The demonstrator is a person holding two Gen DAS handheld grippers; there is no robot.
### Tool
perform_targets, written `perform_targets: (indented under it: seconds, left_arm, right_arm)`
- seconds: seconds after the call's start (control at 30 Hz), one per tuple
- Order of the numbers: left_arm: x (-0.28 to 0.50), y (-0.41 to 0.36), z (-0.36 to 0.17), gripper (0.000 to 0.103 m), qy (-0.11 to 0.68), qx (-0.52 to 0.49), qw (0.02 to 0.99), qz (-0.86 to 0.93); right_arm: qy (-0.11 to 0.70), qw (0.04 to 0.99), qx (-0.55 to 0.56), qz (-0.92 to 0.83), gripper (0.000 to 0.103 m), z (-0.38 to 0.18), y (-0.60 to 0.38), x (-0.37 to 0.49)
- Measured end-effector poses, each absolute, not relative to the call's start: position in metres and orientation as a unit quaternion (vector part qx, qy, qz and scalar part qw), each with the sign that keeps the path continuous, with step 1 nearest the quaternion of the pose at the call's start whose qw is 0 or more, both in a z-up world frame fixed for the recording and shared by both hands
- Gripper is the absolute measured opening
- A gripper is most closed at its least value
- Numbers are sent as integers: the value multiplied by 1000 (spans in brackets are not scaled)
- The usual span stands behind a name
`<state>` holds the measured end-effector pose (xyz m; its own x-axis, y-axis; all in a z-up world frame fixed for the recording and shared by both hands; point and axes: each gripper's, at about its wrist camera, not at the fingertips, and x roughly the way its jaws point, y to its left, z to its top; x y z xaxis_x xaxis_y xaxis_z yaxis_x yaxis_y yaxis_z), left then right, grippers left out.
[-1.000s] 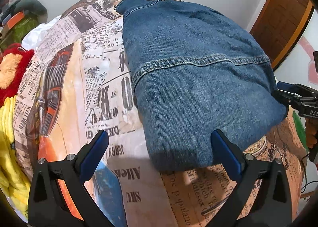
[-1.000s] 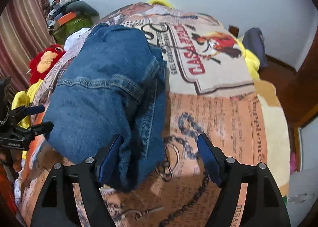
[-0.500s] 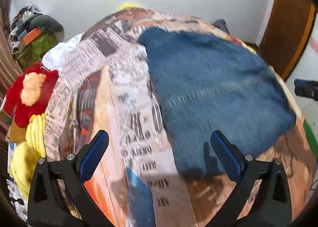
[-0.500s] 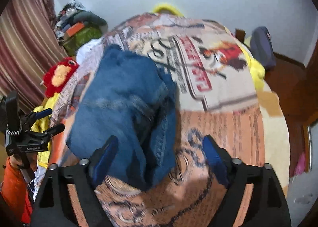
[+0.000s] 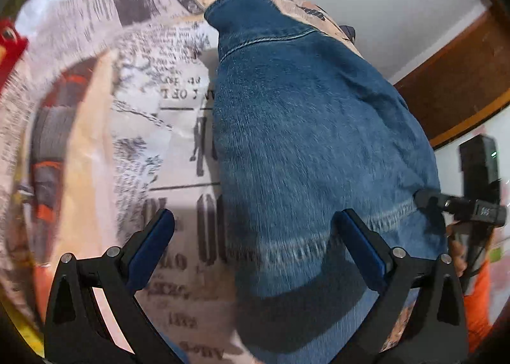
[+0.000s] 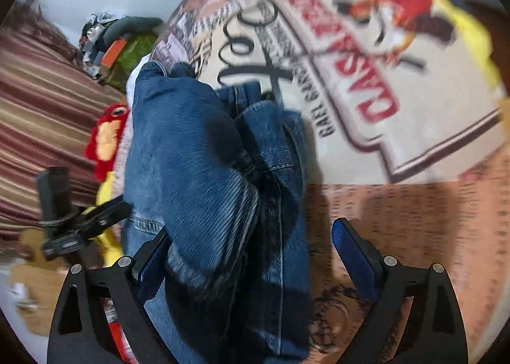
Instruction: Fold large clothes
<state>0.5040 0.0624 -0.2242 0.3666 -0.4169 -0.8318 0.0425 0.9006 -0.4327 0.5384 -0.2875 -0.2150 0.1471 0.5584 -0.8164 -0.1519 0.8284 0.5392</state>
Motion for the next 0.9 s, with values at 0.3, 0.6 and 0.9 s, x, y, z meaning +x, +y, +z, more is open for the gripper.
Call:
perform_targets:
  seconds: [0.3,0.6,0.9]
  left_arm:
    - [536,61,-259,103,571,-254,757,-191]
    - [517,51,-245,68,554,-251,763,-220]
    - [480,51,-179,57,498,-199,812,-232]
  right_arm:
    - [630,694,193,291,94,-248,-260,565]
    - [622,710,184,272,62,-235,-244,560]
    - [587,740,163,286,44,-167,-232,530]
